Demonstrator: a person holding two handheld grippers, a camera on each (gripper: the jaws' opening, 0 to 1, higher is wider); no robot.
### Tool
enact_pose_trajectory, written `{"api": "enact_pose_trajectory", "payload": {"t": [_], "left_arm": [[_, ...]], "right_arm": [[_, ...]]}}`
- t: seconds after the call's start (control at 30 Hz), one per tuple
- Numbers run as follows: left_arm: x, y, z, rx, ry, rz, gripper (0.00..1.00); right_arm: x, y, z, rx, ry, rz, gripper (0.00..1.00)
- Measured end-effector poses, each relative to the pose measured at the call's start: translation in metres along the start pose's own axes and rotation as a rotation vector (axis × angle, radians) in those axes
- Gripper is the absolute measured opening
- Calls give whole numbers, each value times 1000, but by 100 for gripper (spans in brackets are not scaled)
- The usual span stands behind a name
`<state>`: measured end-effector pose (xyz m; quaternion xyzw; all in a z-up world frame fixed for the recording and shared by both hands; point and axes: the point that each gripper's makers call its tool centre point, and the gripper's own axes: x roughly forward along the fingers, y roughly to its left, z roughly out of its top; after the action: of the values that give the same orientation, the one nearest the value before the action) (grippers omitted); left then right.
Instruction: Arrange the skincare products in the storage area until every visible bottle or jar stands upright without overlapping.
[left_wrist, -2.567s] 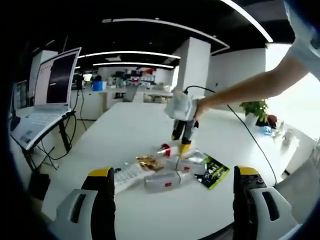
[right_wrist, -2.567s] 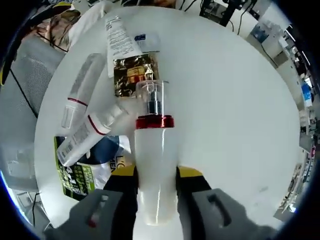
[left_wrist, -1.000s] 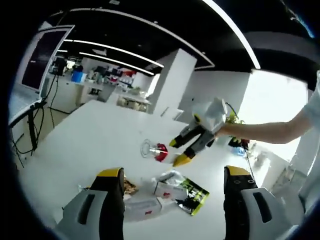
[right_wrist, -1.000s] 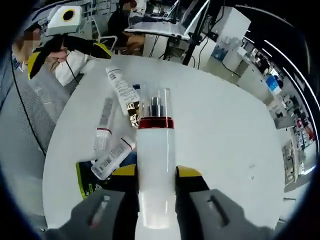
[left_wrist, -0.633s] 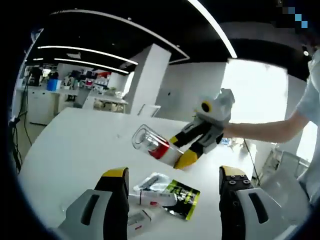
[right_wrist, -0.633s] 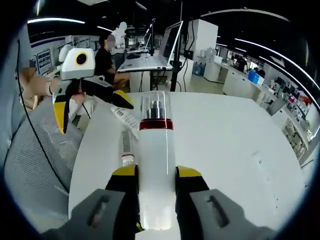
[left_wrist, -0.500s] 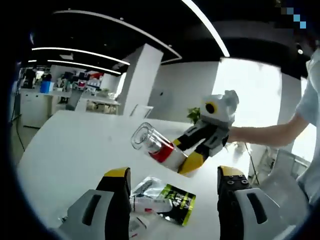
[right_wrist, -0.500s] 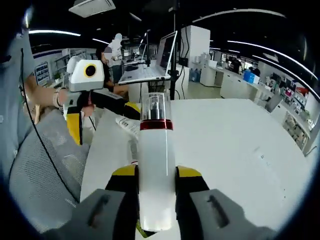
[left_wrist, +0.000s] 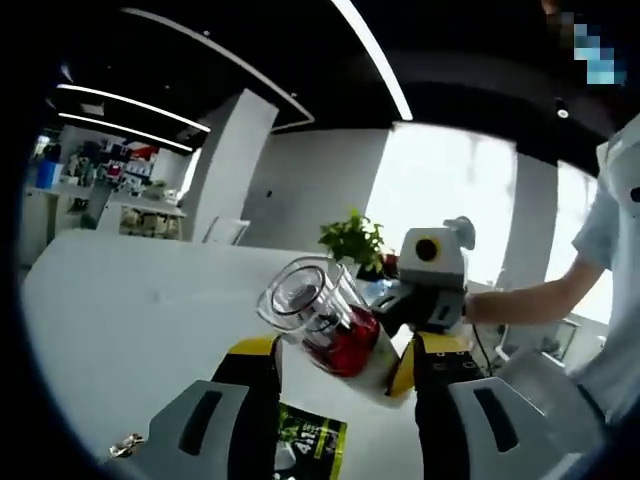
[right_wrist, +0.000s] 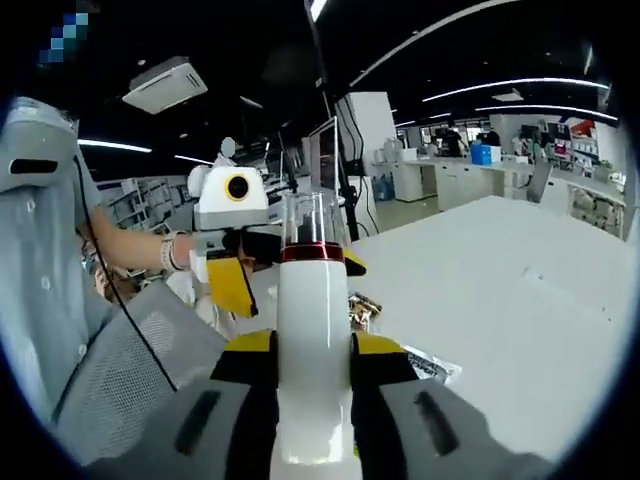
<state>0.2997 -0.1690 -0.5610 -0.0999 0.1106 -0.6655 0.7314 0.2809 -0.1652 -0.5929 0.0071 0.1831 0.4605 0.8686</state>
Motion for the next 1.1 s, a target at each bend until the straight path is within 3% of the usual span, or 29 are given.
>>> {"api": "enact_pose_trajectory", "payload": {"t": [0.13, 0.23, 0.37, 0.73, 0.87, 1.1], "left_arm": [[14, -15, 3, -14, -17, -59, 46], [22, -22, 4, -37, -23, -92, 37], [35, -38, 7, -72, -41, -165, 35], [73, -52, -1, -29, 28, -184, 31], [80, -47, -12, -48, 75, -159, 30], [97, -51, -30, 32, 123, -147, 30]], "right_arm": [[-15, 3, 3, 19, -50, -22, 25], [-26, 6, 6, 60, -106, -10, 25], [-38, 9, 4, 92, -151, 2, 25], [-48, -2, -23, 39, -87, -51, 25], [-51, -9, -34, 25, -73, -61, 25], [-53, -18, -53, -4, -43, -63, 26]]}}
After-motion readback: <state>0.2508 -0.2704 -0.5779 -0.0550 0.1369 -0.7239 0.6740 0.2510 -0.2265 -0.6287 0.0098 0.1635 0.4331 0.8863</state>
